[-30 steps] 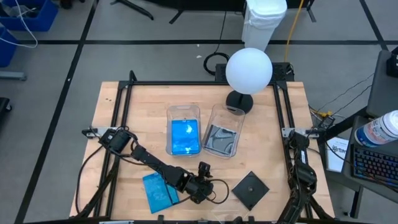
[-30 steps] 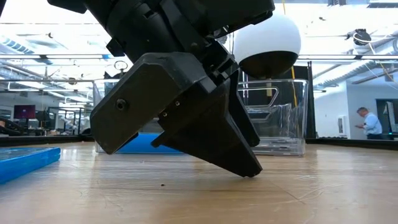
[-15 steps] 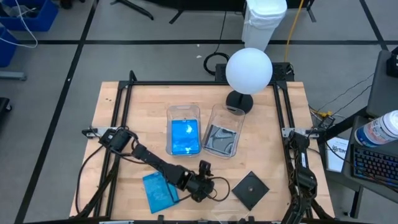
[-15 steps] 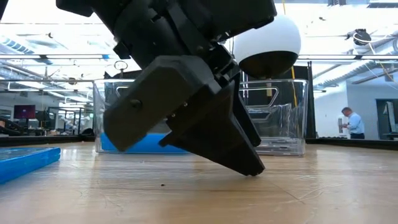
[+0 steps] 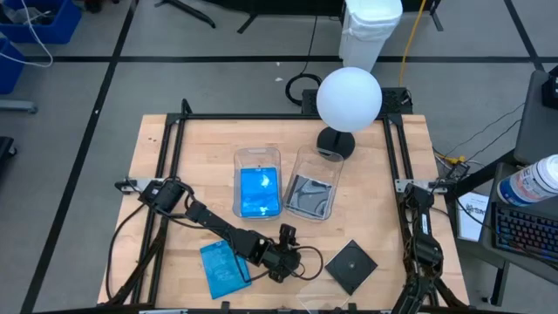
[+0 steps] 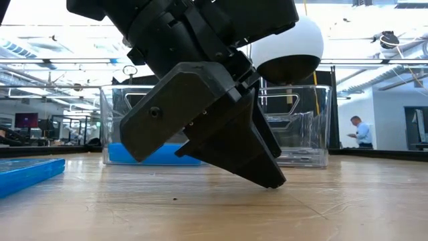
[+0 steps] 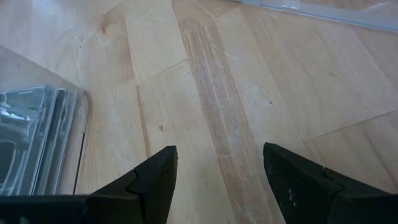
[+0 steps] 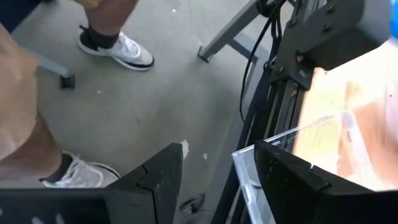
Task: Pick & place jewel cases by type
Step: Put the black cd case into the right transparent bin
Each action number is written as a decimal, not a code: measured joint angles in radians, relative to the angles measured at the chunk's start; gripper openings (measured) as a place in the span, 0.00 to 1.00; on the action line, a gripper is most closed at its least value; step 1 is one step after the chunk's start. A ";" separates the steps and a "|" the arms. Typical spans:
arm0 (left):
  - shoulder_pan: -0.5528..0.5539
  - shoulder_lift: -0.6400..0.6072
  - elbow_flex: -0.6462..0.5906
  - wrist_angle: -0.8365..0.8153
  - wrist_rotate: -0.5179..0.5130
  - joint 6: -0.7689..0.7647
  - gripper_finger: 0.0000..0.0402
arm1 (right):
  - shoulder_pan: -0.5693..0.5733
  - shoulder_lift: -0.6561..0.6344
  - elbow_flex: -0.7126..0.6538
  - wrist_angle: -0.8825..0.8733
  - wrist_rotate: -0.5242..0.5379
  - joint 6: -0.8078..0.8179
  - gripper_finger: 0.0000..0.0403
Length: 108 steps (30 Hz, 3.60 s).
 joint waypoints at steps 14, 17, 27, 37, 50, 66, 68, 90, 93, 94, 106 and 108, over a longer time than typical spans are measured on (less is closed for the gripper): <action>0.006 0.000 0.000 0.003 -0.002 -0.005 0.61 | -0.005 0.015 -0.023 -0.090 0.046 -0.009 0.49; 0.007 0.000 -0.001 0.003 -0.003 -0.006 0.61 | -0.010 0.013 -0.075 -0.058 0.032 0.008 0.49; 0.007 0.000 0.000 0.003 -0.002 -0.009 0.61 | -0.030 0.007 -0.173 0.054 0.062 0.023 0.43; 0.016 0.000 0.000 0.005 0.003 -0.019 0.61 | -0.031 0.002 -0.174 0.066 0.072 0.073 0.18; -0.014 -0.001 -0.001 0.008 -0.006 0.037 0.61 | -0.033 -0.073 -0.181 0.121 0.063 0.001 0.07; -0.081 -0.237 -0.002 -0.035 0.038 0.109 0.61 | -0.036 -0.341 -0.178 0.115 0.215 -0.146 0.07; -0.098 -0.265 -0.002 -0.047 0.065 0.109 0.61 | -0.036 -0.385 -0.178 0.098 0.268 -0.145 0.07; -0.205 -0.340 -0.043 0.094 -0.414 -0.079 0.66 | -0.001 -0.586 -0.177 0.446 0.525 -0.643 0.07; -0.184 -0.337 -0.101 0.156 -0.416 -0.067 0.69 | 0.032 -0.596 -0.177 0.595 0.524 -0.812 0.07; -0.174 -0.337 -0.118 0.187 -0.414 -0.058 0.68 | 0.044 -0.599 -0.177 0.630 0.525 -0.849 0.07; -0.132 -0.337 -0.230 0.827 0.014 0.262 0.74 | 0.127 -0.613 -0.177 0.844 0.515 -1.063 0.07; -0.112 -0.337 -0.230 0.846 0.072 0.246 0.78 | 0.127 -0.613 -0.177 0.878 0.465 -1.085 0.07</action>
